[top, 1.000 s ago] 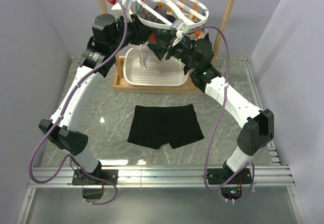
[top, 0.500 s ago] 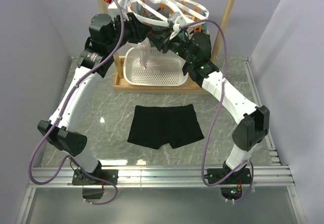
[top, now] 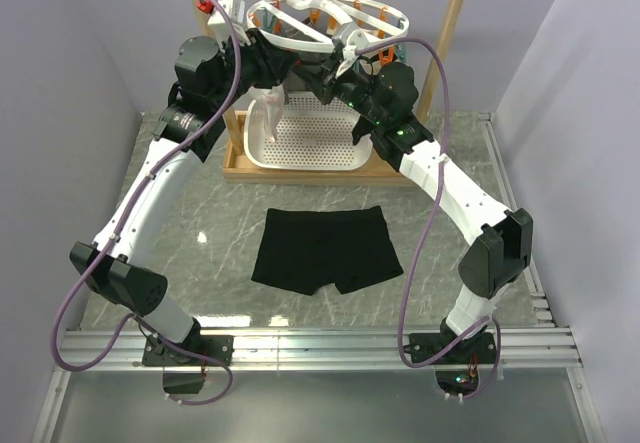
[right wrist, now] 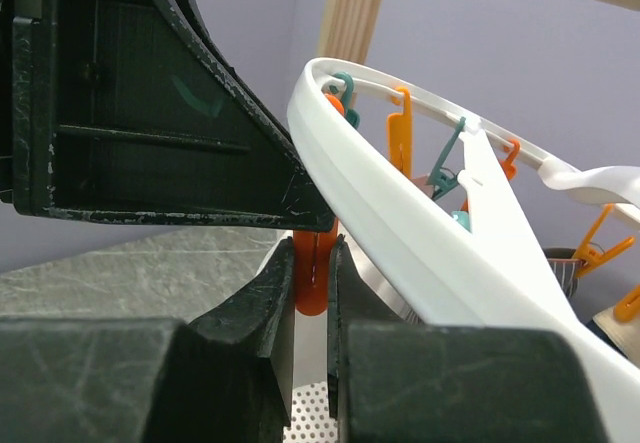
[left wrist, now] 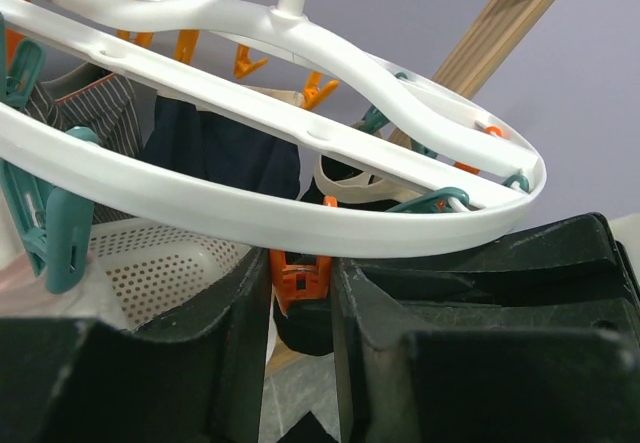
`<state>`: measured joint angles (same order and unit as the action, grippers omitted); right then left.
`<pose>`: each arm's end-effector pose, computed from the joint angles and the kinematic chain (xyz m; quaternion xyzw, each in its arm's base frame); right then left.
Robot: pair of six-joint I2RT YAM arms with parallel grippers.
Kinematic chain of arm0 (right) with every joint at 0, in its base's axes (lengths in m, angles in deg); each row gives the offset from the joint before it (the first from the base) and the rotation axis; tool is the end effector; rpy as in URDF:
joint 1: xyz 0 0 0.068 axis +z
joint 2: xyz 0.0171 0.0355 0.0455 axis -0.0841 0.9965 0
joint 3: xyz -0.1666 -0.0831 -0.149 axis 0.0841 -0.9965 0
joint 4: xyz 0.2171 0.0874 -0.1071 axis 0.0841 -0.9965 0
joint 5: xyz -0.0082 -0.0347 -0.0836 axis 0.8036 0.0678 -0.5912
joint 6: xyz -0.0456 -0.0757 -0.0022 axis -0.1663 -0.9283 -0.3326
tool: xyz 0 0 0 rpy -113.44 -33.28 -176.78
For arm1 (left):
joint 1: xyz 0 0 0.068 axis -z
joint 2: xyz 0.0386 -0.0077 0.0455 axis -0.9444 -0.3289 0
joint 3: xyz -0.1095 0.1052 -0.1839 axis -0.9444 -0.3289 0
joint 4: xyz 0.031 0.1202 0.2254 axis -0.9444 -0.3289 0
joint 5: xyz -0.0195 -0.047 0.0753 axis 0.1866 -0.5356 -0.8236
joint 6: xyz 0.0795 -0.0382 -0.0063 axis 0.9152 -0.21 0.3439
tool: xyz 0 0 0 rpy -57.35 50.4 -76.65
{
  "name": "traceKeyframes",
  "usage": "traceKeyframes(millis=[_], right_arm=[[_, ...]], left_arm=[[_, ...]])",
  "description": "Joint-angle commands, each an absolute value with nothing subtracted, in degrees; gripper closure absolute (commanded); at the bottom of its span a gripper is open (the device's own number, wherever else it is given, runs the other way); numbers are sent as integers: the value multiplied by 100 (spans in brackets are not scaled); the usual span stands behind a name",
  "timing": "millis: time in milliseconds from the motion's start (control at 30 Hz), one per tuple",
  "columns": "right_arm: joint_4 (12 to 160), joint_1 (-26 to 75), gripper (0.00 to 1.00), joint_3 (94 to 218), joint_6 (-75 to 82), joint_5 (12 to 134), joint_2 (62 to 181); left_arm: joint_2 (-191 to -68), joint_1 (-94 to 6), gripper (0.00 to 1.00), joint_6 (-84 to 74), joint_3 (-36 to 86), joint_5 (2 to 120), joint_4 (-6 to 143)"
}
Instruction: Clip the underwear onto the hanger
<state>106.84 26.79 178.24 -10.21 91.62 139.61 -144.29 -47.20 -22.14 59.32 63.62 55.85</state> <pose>0.3510 0.2566 0.4427 -0.3593 0.4721 0.2967 0.7483 0.3501 -0.1692 0.4788 0.0431 0.6721 -0.3799 0.6341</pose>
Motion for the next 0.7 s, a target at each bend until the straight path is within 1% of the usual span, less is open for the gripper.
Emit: traceKeyframes(millis=[0,167,400,600,667], right_arm=[[10977,2664,100,17833,-984,9184,13874],[10994,2673,100,17772,-940,9201,13839],[11047,2673,100,17631,-931,9210,13777],[11082,2673,100,17579,-913,9219,13751],[11082,2681,100,17570,-913,9219,13742]], left_arm=[[-14188,-4724,68,-2548,5858,6244,5921],[-14241,-4733,65,-2654,5849,6252,5992],[-14259,-4724,57,-2672,5875,6112,6106],[-14259,-4724,53,-2707,5858,6050,6167],[-14259,-4724,53,-2707,5849,6059,6202]])
